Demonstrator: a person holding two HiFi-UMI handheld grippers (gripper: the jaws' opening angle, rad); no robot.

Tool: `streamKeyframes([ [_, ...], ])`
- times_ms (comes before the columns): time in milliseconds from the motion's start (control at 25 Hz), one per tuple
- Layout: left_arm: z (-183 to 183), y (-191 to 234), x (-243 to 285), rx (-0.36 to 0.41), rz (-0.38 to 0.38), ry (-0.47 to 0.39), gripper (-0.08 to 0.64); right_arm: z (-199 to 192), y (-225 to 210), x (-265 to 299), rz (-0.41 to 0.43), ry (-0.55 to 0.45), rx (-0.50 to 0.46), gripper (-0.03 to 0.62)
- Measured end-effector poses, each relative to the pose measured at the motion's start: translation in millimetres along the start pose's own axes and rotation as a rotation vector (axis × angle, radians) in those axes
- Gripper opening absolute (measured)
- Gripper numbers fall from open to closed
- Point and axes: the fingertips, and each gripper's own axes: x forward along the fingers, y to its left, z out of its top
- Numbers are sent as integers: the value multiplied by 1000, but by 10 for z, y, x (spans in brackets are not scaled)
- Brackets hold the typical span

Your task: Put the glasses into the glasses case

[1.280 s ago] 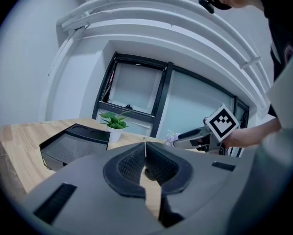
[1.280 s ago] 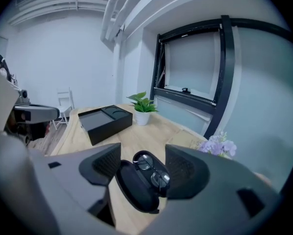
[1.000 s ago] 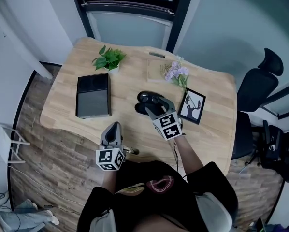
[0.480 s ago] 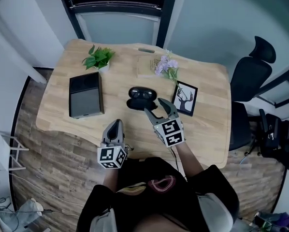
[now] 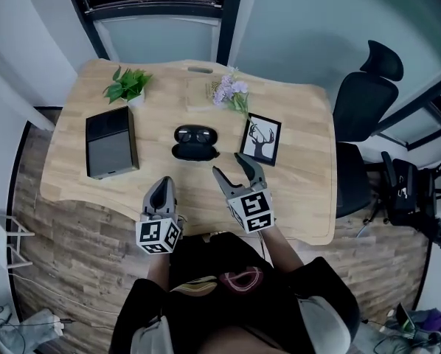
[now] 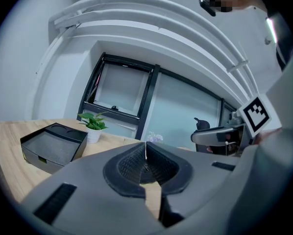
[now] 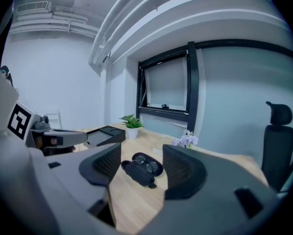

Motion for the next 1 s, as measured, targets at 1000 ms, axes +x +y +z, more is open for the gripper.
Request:
streamKeyframes([
  [1000, -85, -684, 19, 17, -121, 2, 18, -297, -199, -625, -85, -68, 82, 12],
])
